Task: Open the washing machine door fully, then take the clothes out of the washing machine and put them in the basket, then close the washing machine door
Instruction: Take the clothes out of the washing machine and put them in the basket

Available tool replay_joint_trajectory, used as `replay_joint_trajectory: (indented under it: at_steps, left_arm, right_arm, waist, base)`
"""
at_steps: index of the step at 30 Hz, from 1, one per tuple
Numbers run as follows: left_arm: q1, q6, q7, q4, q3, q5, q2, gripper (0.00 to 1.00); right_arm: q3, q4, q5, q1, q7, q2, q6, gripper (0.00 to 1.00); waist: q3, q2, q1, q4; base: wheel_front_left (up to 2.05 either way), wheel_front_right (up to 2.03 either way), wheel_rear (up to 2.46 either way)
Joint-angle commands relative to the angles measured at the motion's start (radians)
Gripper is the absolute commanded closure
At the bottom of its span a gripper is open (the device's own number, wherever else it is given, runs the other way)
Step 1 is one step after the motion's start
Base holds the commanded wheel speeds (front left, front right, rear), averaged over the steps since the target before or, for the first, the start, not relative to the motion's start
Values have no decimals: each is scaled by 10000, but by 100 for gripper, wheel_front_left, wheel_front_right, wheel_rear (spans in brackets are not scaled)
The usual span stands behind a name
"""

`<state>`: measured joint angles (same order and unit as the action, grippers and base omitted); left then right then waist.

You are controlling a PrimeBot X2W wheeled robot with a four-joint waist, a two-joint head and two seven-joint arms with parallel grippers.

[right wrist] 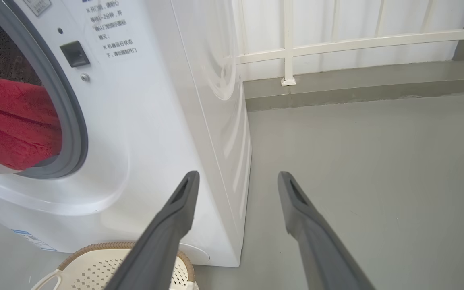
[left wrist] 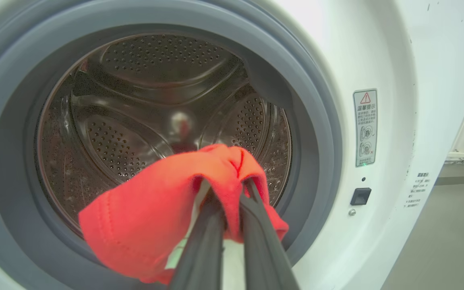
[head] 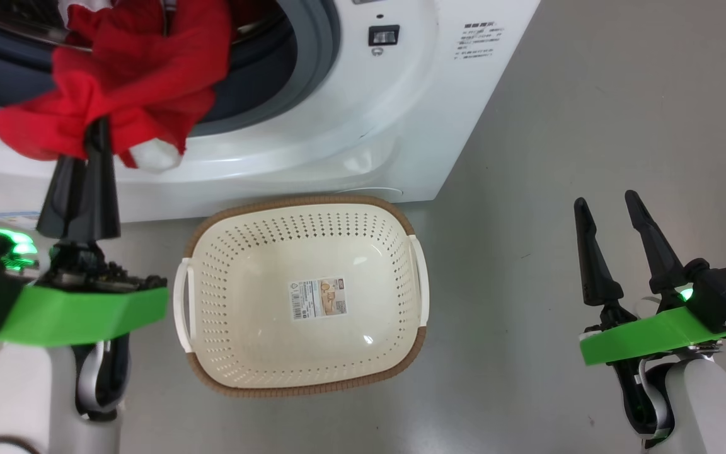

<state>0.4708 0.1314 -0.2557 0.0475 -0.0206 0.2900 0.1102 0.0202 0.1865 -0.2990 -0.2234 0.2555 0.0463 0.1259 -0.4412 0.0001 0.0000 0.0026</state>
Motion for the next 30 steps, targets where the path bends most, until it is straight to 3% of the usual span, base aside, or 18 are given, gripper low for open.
replay_joint_trajectory:
  at_steps: [1,14,30]
  left_arm:
    - [-290,-9,-60,-731,-417,-105,180,100]
    - [-1240,-8,-60,-2899,-323,-225,-186,100]
    - [-1208,-8,-61,730,740,67,137,100]
  right_arm:
    - [-171,-240,126,205,63,39,48,0]
    - [-172,-259,146,147,63,39,48,0]
    - [-372,-350,-51,-183,63,39,48,0]
  waist:
    - [0,-1,0,35]
    - [-103,-1,0,100]
    - [-785,-1,0,-197]
  base:
    - [0,0,0]
    - [0,0,0]
    - [0,0,0]
